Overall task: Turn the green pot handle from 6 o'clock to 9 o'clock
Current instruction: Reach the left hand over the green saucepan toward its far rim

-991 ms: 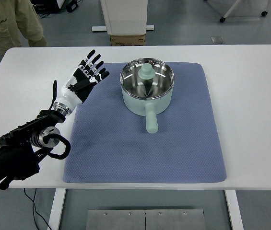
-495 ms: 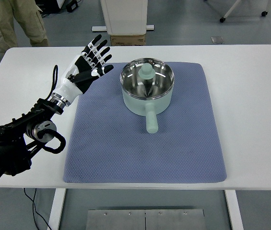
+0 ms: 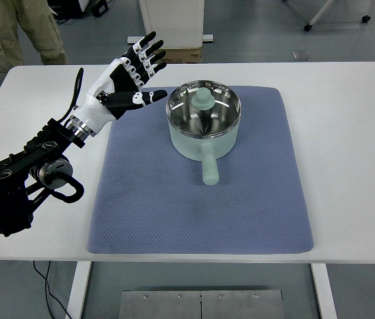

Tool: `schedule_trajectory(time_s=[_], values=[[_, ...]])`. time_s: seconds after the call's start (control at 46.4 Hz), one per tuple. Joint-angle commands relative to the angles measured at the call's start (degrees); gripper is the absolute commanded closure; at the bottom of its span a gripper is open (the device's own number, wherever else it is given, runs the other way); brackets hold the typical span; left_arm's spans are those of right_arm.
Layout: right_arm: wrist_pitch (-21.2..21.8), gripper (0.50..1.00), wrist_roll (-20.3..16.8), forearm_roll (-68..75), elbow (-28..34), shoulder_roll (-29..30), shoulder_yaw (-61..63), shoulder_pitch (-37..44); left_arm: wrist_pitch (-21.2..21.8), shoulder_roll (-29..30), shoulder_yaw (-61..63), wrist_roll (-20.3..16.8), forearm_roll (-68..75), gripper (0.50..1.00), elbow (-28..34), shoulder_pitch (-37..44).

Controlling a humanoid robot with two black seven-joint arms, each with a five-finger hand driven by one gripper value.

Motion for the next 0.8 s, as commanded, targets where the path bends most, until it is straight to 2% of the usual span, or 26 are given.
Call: schedule_trajectory(time_s=[0.0,0.431,0.775], values=[[0.0,0.5,0.0,0.0,0.0,0.0,0.0,0.0,0.0,0.3,-1.0,0.0,2.2,0.5,-1.5,-0.1],[0.0,0.5,0.0,0.0,0.0,0.0,0.0,0.0,0.1,0.9,-4.0,0.0,17.9,0.5,-9.4,-1.5],[0.0,0.5,0.0,0.0,0.0,0.0,0.0,0.0,0.1,0.9,-3.9,0.0,26.2,0.5,-12.5,-2.5]])
